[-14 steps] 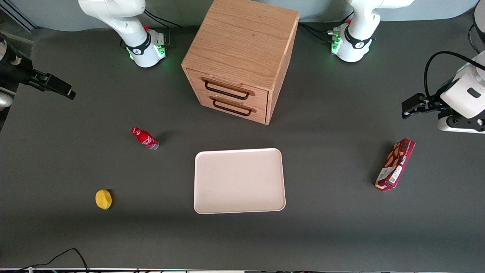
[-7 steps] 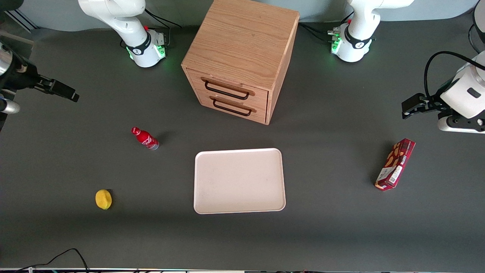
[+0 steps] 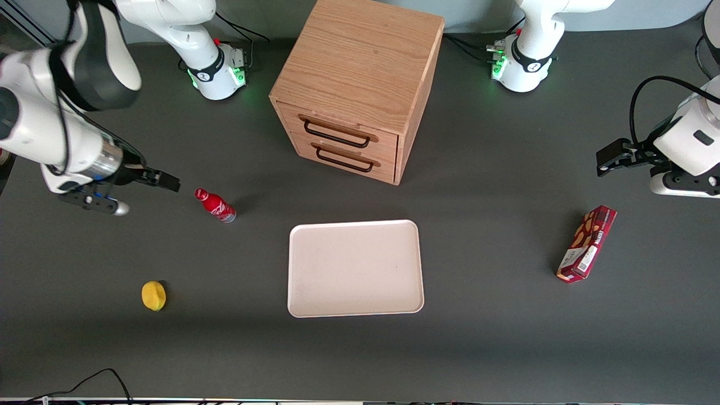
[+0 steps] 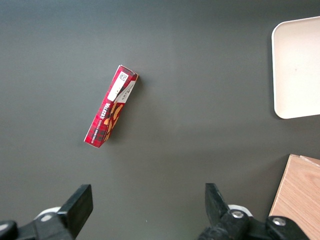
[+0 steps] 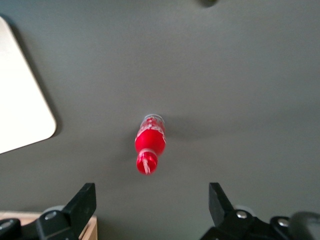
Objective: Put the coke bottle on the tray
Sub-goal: 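Move the open right gripper down to the red Coca-Cola bottle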
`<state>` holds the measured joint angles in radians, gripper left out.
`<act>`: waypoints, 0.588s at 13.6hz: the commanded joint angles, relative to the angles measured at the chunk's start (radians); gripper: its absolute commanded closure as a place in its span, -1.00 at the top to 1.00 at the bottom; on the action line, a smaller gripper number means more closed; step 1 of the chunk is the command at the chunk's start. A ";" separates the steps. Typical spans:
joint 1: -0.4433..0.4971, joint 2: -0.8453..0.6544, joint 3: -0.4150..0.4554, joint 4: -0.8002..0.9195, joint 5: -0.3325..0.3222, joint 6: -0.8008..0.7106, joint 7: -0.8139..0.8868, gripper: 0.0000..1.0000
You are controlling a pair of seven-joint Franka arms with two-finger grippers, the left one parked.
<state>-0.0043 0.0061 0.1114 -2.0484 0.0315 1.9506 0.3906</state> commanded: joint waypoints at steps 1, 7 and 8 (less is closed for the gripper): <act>0.006 -0.022 0.022 -0.175 0.018 0.218 0.045 1.00; 0.007 0.038 0.037 -0.294 0.015 0.438 0.065 -0.47; 0.009 0.038 0.039 -0.292 0.013 0.436 0.065 -0.99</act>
<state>-0.0040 0.0530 0.1439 -2.3256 0.0316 2.3624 0.4344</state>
